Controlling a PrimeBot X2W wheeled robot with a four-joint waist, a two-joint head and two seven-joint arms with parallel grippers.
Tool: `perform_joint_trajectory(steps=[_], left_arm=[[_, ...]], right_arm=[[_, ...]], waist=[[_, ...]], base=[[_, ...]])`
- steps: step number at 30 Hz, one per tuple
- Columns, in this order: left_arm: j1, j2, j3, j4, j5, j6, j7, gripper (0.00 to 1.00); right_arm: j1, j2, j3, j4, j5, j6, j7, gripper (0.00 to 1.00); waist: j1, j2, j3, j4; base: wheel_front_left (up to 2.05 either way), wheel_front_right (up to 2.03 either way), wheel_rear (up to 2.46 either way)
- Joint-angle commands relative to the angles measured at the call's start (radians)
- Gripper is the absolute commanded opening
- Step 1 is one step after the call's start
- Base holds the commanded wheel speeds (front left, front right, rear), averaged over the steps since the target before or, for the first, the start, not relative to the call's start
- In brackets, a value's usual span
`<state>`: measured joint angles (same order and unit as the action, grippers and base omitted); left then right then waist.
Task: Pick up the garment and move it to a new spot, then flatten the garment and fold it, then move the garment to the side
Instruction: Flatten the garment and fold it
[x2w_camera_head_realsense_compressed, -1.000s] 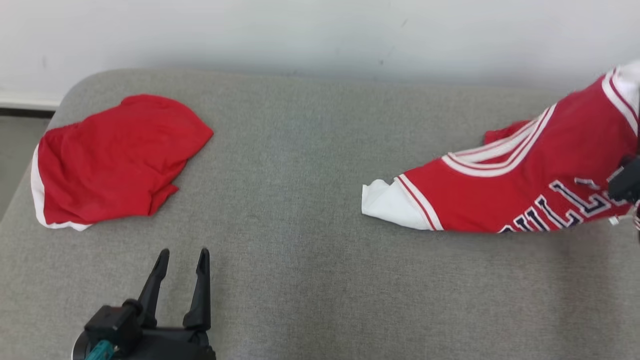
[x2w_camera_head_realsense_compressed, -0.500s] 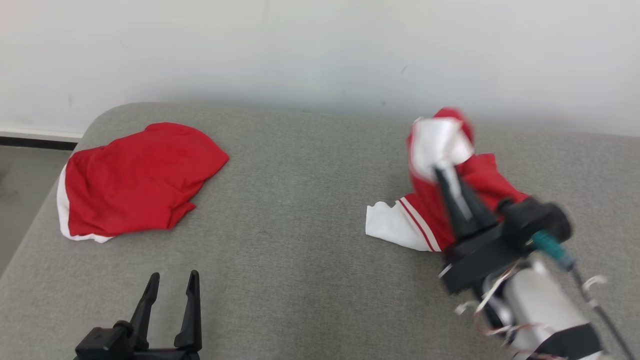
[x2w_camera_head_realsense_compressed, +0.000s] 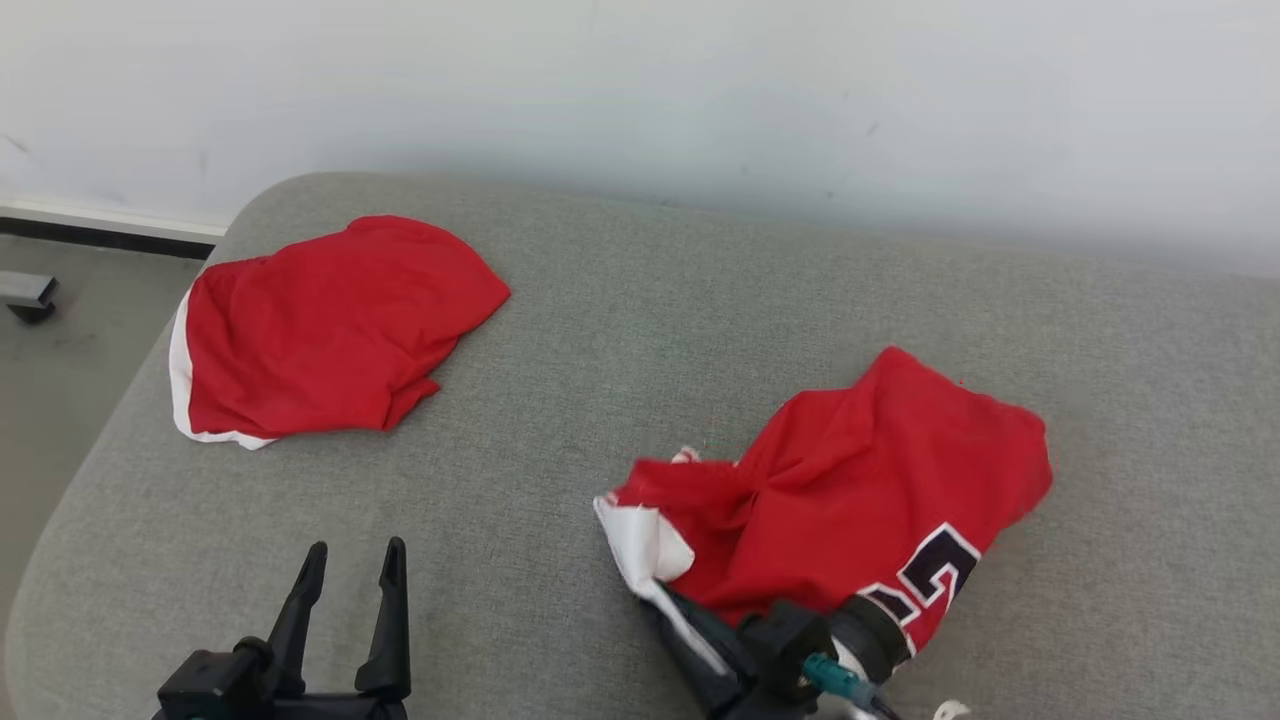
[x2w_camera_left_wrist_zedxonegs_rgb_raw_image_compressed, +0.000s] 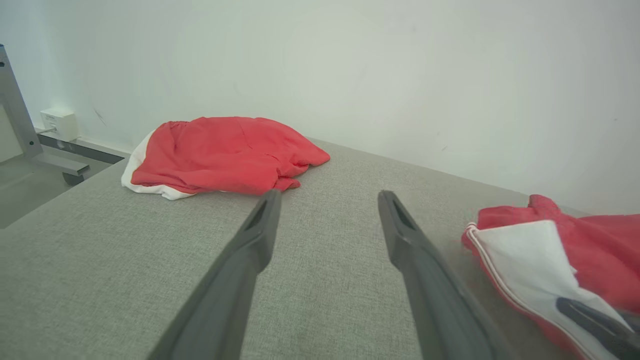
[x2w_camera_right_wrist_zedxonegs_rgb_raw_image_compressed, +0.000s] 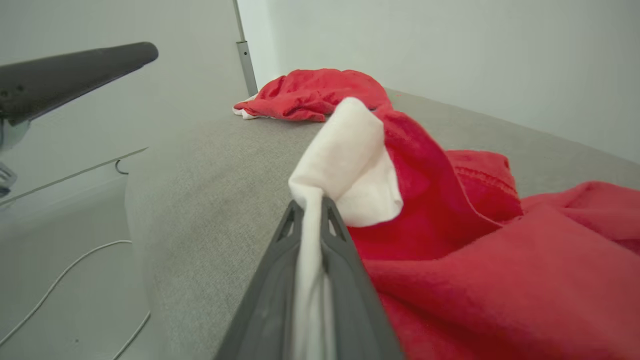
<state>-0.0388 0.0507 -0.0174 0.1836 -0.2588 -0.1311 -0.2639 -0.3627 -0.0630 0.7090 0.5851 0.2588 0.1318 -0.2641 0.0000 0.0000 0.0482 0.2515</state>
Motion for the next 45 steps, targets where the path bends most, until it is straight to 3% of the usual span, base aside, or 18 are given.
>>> perform_joint_trajectory(steps=[1,7,17,21,29,45], left_arm=[[-0.009,0.000,0.002,0.003,-0.013,0.002,-0.001,1.00],[0.008,0.000,0.016,0.002,-0.012,0.002,-0.001,1.00],[0.017,0.000,0.026,-0.007,-0.001,0.002,-0.001,1.00],[0.013,0.000,0.026,-0.010,0.006,0.002,-0.001,1.00],[-0.003,0.000,0.010,-0.003,-0.005,0.002,-0.001,1.00],[-0.027,0.000,-0.027,-0.002,-0.040,0.013,-0.001,1.00]], right_arm=[[0.003,0.006,0.012,0.015,0.019,-0.002,-0.001,1.00],[-0.006,0.010,-0.037,-0.014,0.045,-0.002,0.000,1.00],[0.094,-0.099,-0.276,-0.165,-0.022,-0.002,0.000,1.00],[0.129,-0.113,-0.306,-0.194,-0.046,-0.002,0.000,1.00],[0.020,-0.107,-0.145,-0.112,-0.033,-0.002,0.011,1.00],[-0.301,-0.064,0.234,0.266,0.104,-0.002,0.123,1.00]], waist=[[0.0000,0.0000,0.001,0.003],[0.0000,0.0000,-0.007,-0.019],[0.0000,0.0000,-0.028,-0.063],[0.0000,0.0000,-0.025,-0.058],[0.0000,0.0000,-0.010,0.000],[0.0000,0.0000,0.049,0.129]], base=[[0.00,0.00,0.00],[0.00,0.00,0.00],[0.00,0.00,0.00],[0.00,0.00,0.00],[0.00,0.00,0.00],[0.00,0.00,0.00]])
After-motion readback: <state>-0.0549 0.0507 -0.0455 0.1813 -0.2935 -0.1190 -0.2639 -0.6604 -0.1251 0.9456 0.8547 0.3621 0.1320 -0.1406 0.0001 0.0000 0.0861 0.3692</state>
